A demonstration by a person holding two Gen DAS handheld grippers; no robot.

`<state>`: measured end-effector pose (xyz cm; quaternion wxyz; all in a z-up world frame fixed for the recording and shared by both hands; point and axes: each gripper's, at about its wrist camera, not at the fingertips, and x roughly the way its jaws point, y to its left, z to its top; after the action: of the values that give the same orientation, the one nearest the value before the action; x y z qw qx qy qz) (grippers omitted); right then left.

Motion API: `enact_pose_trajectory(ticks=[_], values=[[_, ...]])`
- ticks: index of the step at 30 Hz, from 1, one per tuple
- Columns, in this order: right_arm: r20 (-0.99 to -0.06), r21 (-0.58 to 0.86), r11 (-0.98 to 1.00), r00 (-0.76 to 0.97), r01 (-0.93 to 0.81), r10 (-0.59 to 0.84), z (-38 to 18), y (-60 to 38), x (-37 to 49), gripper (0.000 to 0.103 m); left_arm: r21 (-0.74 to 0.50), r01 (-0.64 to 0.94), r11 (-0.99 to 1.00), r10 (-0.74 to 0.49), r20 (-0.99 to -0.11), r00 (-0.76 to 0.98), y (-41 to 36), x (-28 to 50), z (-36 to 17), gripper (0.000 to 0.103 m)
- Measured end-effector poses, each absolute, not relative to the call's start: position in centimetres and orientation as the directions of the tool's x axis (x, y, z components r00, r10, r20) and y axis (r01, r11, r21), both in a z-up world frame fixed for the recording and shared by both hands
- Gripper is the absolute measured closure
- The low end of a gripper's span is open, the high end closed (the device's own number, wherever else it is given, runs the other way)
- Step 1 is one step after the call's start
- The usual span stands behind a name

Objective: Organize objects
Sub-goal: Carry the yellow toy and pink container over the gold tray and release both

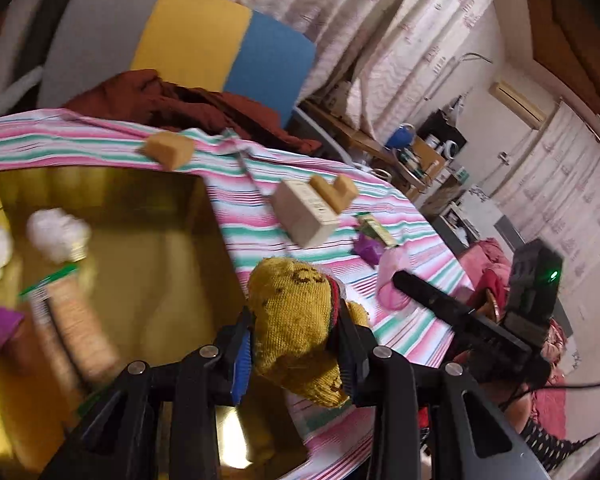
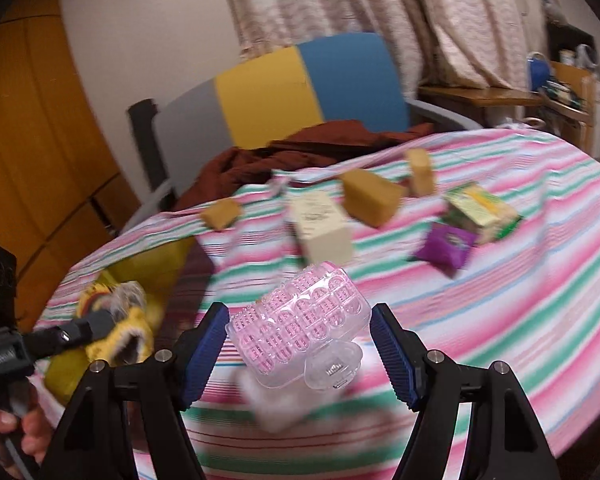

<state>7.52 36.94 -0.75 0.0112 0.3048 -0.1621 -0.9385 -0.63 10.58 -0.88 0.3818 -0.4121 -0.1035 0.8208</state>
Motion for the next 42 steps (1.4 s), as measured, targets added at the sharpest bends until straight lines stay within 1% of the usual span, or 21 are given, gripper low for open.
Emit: enact_pose_trajectory(ticks=[7, 10, 14, 17, 22, 27, 28, 29, 31, 33, 34, 35, 39, 42], values=[[-0.551, 0.317, -0.941, -0.785, 0.117, -0.283, 0.9, 30.6, 5.9, 0.030, -0.453, -0.428, -0.782, 0.618, -0.655, -0.435, 3.8, -0.4, -2.3, 0.067], [-0.556, 0.318, -0.925, -0.749, 0.209, -0.360, 0.9, 27.3, 5.3, 0.030, -0.430, -0.374, -0.822, 0.567, -0.683, -0.460, 1.2, -0.4, -3.0, 0.067], [-0.576, 0.346, -0.893, -0.686, 0.289, -0.445, 0.2, 23.8, 4.4, 0.030, -0.408, -0.312, -0.858, 0.513, -0.712, -0.479, -1.2, -0.8, -3.7, 0.067], [-0.598, 0.344, -0.875, -0.639, 0.341, -0.484, -0.3, 21.2, 3.8, 0.030, -0.370, -0.286, -0.884, 0.467, -0.734, -0.493, -2.5, -0.9, -4.0, 0.067], [-0.619, 0.326, -0.847, -0.582, 0.420, -0.527, -0.9, 17.4, 3.5, 0.030, -0.348, -0.223, -0.911, 0.413, -0.759, -0.503, -4.6, -1.2, -4.8, 0.067], [-0.648, 0.352, -0.823, -0.518, 0.446, -0.558, -2.5, 15.0, 2.7, 0.030, -0.296, -0.193, -0.936, 0.353, -0.780, -0.517, -5.2, -1.3, -5.2, 0.066], [-0.651, 0.363, -0.818, -0.507, 0.445, -0.565, -2.8, 14.8, 2.5, 0.030, -0.276, -0.182, -0.944, 0.331, -0.786, -0.523, -5.3, -1.4, -5.2, 0.063], [-0.654, 0.379, -0.811, -0.492, 0.445, -0.575, -3.2, 14.4, 2.2, 0.030, -0.263, -0.169, -0.950, 0.312, -0.789, -0.529, -5.4, -1.4, -5.2, 0.057], [-0.658, 0.396, -0.804, -0.474, 0.443, -0.585, -3.6, 13.9, 1.7, 0.029, -0.239, -0.140, -0.961, 0.276, -0.791, -0.546, -5.6, -1.4, -5.0, 0.049], [-0.664, 0.421, -0.796, -0.451, 0.434, -0.597, -4.1, 13.7, 1.5, 0.028, -0.244, -0.133, -0.961, 0.276, -0.784, -0.556, -5.8, -1.3, -4.7, 0.046], [-0.668, 0.429, -0.797, -0.445, 0.426, -0.597, -4.3, 13.6, 1.4, 0.028, -0.235, -0.130, -0.963, 0.267, -0.782, -0.563, -5.8, -1.2, -4.4, 0.038], [-0.669, 0.441, -0.794, -0.436, 0.418, -0.601, -4.5, 13.5, 1.3, 0.027, -0.223, -0.126, -0.967, 0.254, -0.778, -0.575, -5.8, -1.0, -4.1, 0.033], [-0.673, 0.451, -0.799, -0.437, 0.398, -0.597, -4.7, 13.9, 1.2, 0.025, -0.221, -0.100, -0.970, 0.235, -0.747, -0.622, -6.3, -0.5, -2.6, 0.033], [-0.671, 0.463, -0.801, -0.441, 0.379, -0.596, -4.8, 14.6, 1.2, 0.025, -0.260, -0.068, -0.963, 0.239, -0.717, -0.655, -7.3, -0.5, -1.8, 0.032]])
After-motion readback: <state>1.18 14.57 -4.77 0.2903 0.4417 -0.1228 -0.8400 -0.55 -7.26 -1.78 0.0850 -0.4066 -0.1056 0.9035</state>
